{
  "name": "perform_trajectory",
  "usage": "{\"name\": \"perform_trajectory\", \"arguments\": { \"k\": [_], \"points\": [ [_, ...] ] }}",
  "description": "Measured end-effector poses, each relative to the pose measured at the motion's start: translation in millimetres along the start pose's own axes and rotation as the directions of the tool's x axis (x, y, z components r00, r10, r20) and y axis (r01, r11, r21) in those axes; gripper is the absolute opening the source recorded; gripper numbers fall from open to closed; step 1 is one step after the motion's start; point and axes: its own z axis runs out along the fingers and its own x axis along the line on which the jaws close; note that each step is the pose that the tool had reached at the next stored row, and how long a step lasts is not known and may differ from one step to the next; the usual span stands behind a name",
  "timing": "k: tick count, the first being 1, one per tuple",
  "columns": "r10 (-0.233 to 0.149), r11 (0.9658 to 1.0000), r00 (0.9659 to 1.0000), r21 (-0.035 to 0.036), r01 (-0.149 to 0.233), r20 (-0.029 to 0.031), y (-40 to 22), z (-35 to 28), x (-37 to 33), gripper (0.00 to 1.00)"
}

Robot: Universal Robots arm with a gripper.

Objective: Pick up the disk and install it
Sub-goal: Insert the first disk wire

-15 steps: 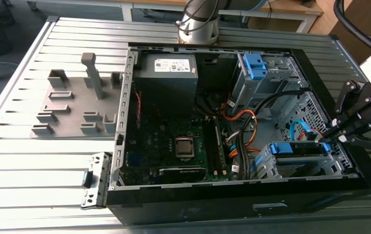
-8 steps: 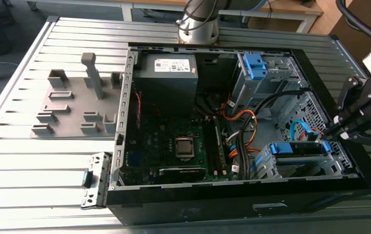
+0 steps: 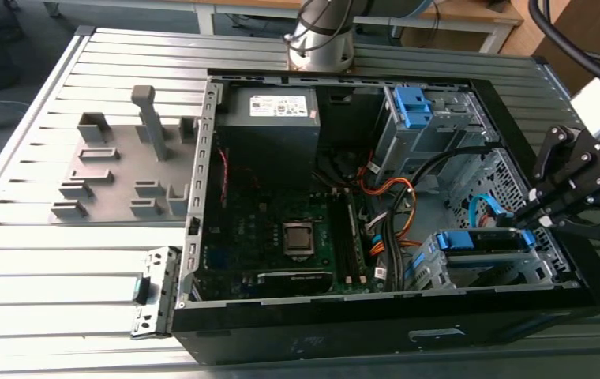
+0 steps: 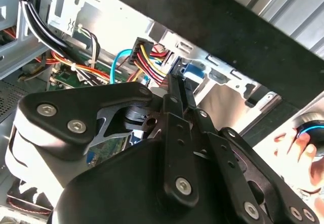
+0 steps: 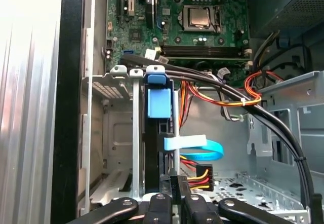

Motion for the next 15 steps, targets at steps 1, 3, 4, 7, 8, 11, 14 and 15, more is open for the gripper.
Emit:
{"name": "perform_trajectory", "arguments": {
  "k": [1, 3, 4, 7, 8, 11, 14, 15],
  "points": [
    [0.0, 1.0, 1.0, 0.0, 0.0, 0.0001, 1.2, 0.8, 0.0, 0.16],
    [0.0, 1.0, 1.0, 0.0, 0.0, 0.0001, 2.5, 2.3, 0.2, 0.16],
    [0.0, 1.0, 1.0, 0.0, 0.0, 0.0, 2.9, 3.1, 0.2, 0.16],
    [0.0, 1.0, 1.0, 0.0, 0.0, 0.0001, 3.8, 5.8, 0.3, 0.16],
    [0.0, 1.0, 1.0, 0.0, 0.0, 0.0001, 4.2, 6.4, 0.4, 0.16],
    [0.0, 1.0, 1.0, 0.0, 0.0, -0.0001, 4.5, 7.4, 0.5, 0.16],
    [0.0, 1.0, 1.0, 0.0, 0.0, 0.0001, 4.7, 8.0, 0.7, 0.16],
    [0.0, 1.0, 1.0, 0.0, 0.0, 0.0001, 4.7, 8.1, 0.8, 0.16]
  ]
}}
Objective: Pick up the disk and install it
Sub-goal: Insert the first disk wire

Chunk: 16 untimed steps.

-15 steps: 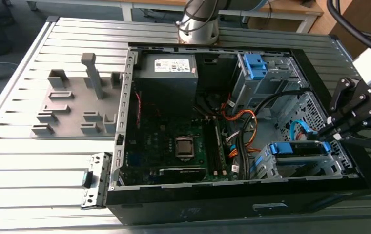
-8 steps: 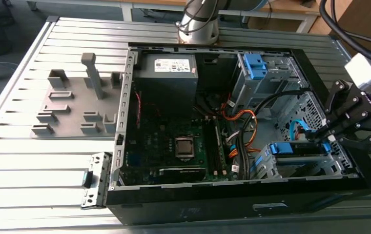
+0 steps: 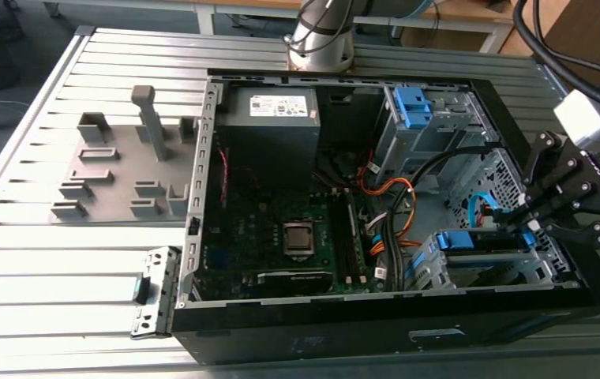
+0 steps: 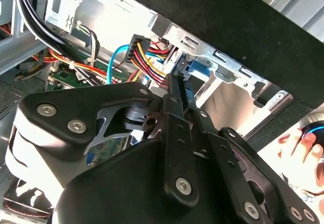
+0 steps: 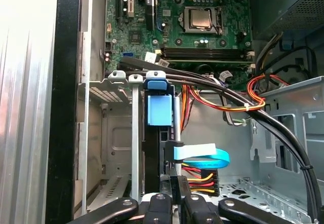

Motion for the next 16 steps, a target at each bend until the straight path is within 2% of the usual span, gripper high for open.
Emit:
{"name": "perform_trajectory", "arguments": {
  "k": [9, 16],
  "points": [
    [-0.001, 1.0, 1.0, 0.0009, 0.001, 0.0001, 0.2, 0.8, 0.4, 0.16],
    [-0.001, 1.0, 1.0, 0.0036, 0.001, 0.0001, 1.2, -2.1, 0.6, 0.16]
  ]
}}
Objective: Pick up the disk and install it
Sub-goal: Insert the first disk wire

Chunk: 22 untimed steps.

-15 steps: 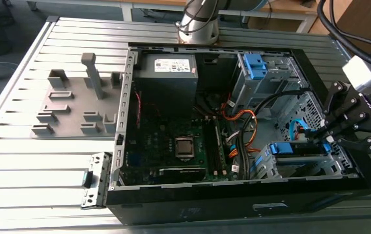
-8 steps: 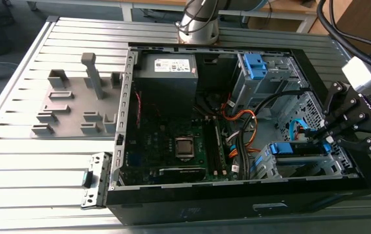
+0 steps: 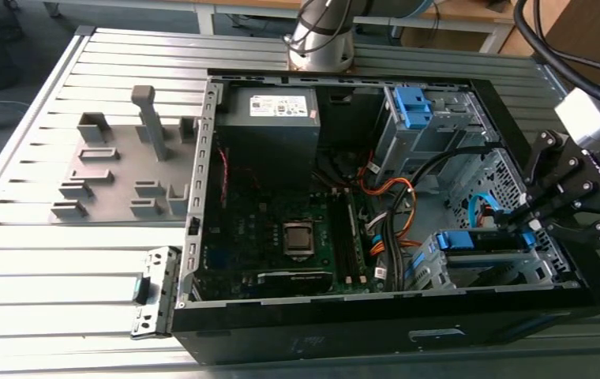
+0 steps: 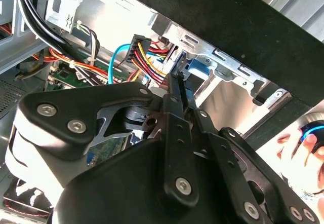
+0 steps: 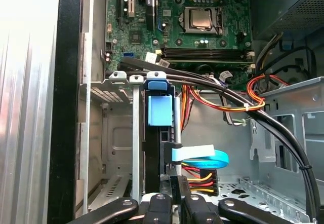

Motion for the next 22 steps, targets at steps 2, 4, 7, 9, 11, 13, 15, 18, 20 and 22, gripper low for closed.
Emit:
{"name": "perform_trajectory", "arguments": {
  "k": [2, 4, 7, 9, 11, 13, 15, 18, 20, 22],
  "points": [
    [0.0, 1.0, 1.0, 0.0001, 0.0, -0.0004, 0.1, -0.3, 1.6, 0.16],
    [0.0, 1.0, 1.0, 0.0001, 0.0, -0.0003, 0.1, 0.0, 3.3, 0.16],
    [0.0, 1.0, 1.0, 0.0, 0.0, 0.0011, 0.0, 0.8, 4.2, 0.16],
    [-0.001, 1.0, 1.0, 0.0001, 0.001, 0.0044, 0.0, 1.4, 4.3, 0.16],
    [-0.001, 1.0, 1.0, 0.0001, 0.001, 0.0094, 0.0, 2.0, 4.4, 0.16],
    [-0.002, 1.0, 0.9999, 0.0001, 0.002, 0.0138, 0.5, 2.5, 4.3, 0.16],
    [-0.002, 1.0, 0.9999, 0.0001, 0.002, 0.0148, 1.0, 2.8, 4.4, 0.16],
    [-0.002, 1.0, 0.9999, 0.0001, 0.002, 0.0151, 1.9, 3.1, 4.7, 0.16],
    [-0.002, 1.0, 0.9999, 0.0001, 0.002, 0.0152, 2.2, 3.4, 5.0, 0.16],
    [-0.002, 1.0, 0.9999, 0.0001, 0.002, 0.0152, 2.2, 4.2, 5.4, 0.16]
  ]
}}
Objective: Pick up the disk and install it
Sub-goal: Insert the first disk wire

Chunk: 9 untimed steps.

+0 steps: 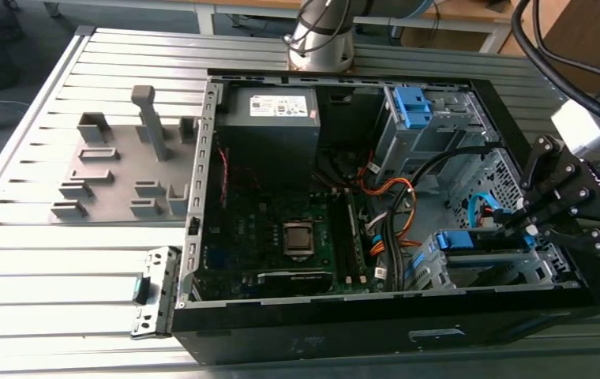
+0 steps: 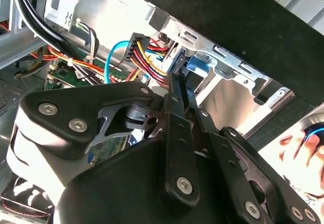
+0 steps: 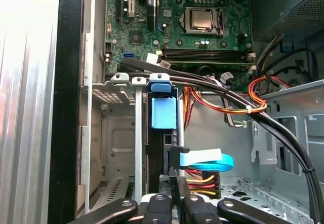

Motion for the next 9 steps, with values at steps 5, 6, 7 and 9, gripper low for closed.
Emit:
{"name": "perform_trajectory", "arguments": {
  "k": [5, 6, 7, 9],
  "points": [
    [0.0, 1.0, 1.0, 0.0, 0.0, 0.0003, -0.3, 3.0, 0.8, 0.16],
    [0.0, 1.0, 1.0, 0.0001, 0.0, 0.0001, -0.4, 3.4, 0.9, 0.16],
    [0.0, 1.0, 1.0, 0.0001, 0.0, -0.0001, -0.3, 3.8, 1.0, 0.16],
    [0.0, 1.0, 1.0, 0.0001, 0.0, 0.0002, 0.3, 5.0, 1.2, 0.16]
  ]
}}
